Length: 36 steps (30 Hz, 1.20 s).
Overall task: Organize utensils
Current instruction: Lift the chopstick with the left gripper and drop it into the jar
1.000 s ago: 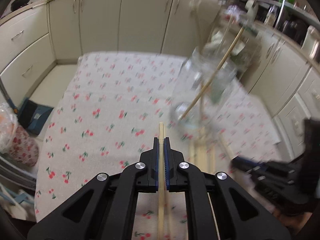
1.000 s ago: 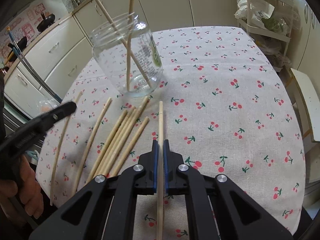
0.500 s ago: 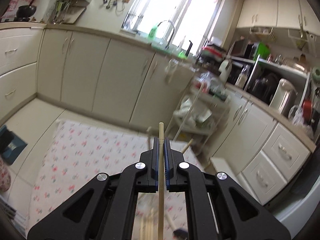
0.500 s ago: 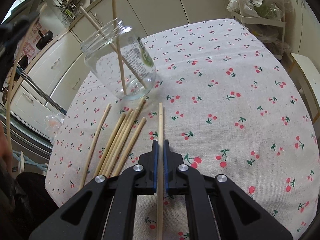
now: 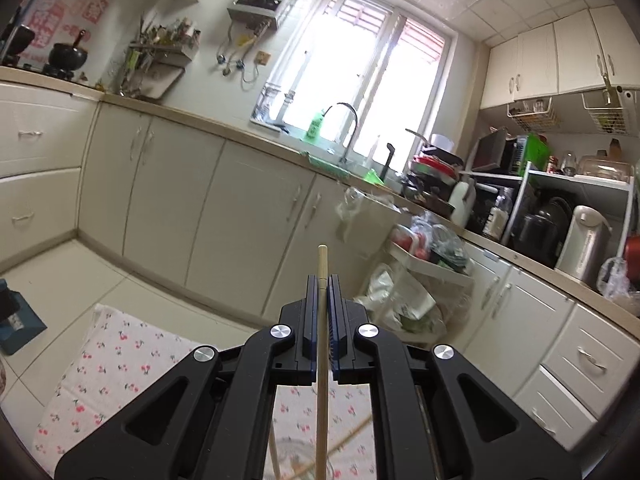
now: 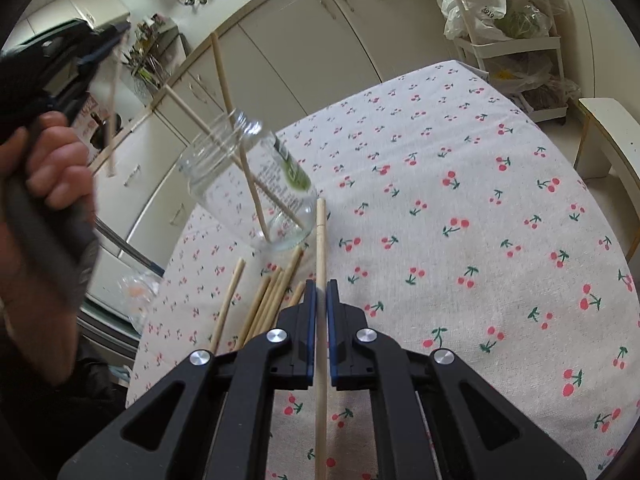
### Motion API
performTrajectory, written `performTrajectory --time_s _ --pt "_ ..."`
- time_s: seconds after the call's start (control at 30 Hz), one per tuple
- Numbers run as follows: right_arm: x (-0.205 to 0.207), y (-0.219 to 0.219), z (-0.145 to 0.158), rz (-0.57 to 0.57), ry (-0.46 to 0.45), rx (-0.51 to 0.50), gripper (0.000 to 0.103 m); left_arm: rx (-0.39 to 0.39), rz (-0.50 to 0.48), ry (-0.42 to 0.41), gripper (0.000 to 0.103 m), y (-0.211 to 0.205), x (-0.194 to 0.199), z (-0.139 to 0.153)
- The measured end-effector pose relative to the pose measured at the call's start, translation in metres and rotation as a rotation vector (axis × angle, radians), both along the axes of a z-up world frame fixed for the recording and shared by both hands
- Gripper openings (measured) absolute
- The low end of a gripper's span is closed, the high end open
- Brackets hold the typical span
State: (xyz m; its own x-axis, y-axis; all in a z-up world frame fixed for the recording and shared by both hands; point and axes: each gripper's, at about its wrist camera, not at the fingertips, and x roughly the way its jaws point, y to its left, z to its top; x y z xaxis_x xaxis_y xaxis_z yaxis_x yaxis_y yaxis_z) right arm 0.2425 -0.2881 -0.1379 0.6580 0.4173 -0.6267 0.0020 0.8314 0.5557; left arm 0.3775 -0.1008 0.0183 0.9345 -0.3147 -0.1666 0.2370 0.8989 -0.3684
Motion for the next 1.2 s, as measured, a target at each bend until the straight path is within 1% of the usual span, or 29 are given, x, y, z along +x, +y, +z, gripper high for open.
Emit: performTrajectory --time_s 0.17,0.33,0.43,0.53,0.7,0.8,1.03,1.2 --pt "0.002 -0.005 -0.003 -0.015 0.007 0.029 0.006 -0.008 0.074 -0.040 0.005 -0.001 0.013 -0.012" --pt "0.002 -0.006 -0.004 -0.024 0.004 0.042 0.006 -0.022 0.140 -0.085 0.005 0.003 0.023 -0.012" --pt "-0.001 -0.009 0.010 -0.048 -0.059 0.026 0.006 0.007 0.142 -0.091 0.005 -0.002 0.023 -0.017" --pt "-0.004 -0.013 0.031 -0.075 -0.156 0.039 0.006 0.035 0.135 -0.086 0.005 -0.010 0.019 -0.027" --pt "-0.004 -0.018 0.070 -0.118 -0.314 0.051 0.006 0.053 0.126 -0.087 0.005 -0.020 0.015 -0.035" --pt "-0.001 -0.021 0.088 -0.134 -0.370 0.056 0.006 0.054 0.117 -0.073 0.005 -0.019 0.014 -0.039" --pt "0.005 -0.028 0.115 -0.162 -0.449 0.096 0.006 0.065 0.088 -0.046 0.005 -0.009 0.006 -0.044" --pt "0.010 -0.023 0.133 -0.177 -0.513 0.125 0.006 0.034 0.098 -0.024 0.005 0.012 -0.002 -0.038"
